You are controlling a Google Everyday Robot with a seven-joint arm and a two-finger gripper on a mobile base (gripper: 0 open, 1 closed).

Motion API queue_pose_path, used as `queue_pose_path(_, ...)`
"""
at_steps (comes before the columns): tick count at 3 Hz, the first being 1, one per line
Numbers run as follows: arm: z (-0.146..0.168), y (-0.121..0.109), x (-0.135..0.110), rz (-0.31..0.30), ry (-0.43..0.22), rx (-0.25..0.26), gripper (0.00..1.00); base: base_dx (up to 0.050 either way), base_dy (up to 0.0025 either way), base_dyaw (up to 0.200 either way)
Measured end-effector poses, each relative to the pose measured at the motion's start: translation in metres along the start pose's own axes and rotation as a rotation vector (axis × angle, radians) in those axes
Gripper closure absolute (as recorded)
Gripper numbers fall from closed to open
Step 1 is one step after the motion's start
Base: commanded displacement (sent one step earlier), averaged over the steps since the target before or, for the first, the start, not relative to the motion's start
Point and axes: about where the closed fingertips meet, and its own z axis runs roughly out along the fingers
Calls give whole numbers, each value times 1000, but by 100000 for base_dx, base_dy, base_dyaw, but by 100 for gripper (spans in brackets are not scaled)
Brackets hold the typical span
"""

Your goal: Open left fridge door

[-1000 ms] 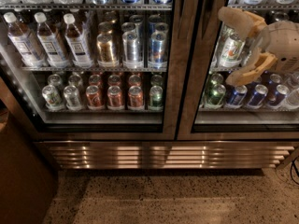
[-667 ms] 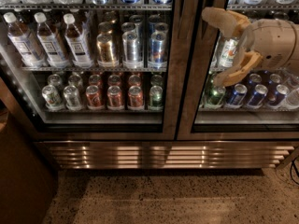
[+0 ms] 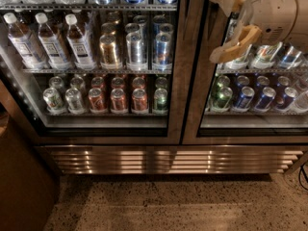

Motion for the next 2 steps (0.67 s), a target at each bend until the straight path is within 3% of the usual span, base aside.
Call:
queue_pose_path(1, 1, -1, 2, 6, 3, 0, 0, 0, 0, 0)
queue_pose_path(2, 0, 2, 34, 76, 22, 13, 0, 0, 0, 0)
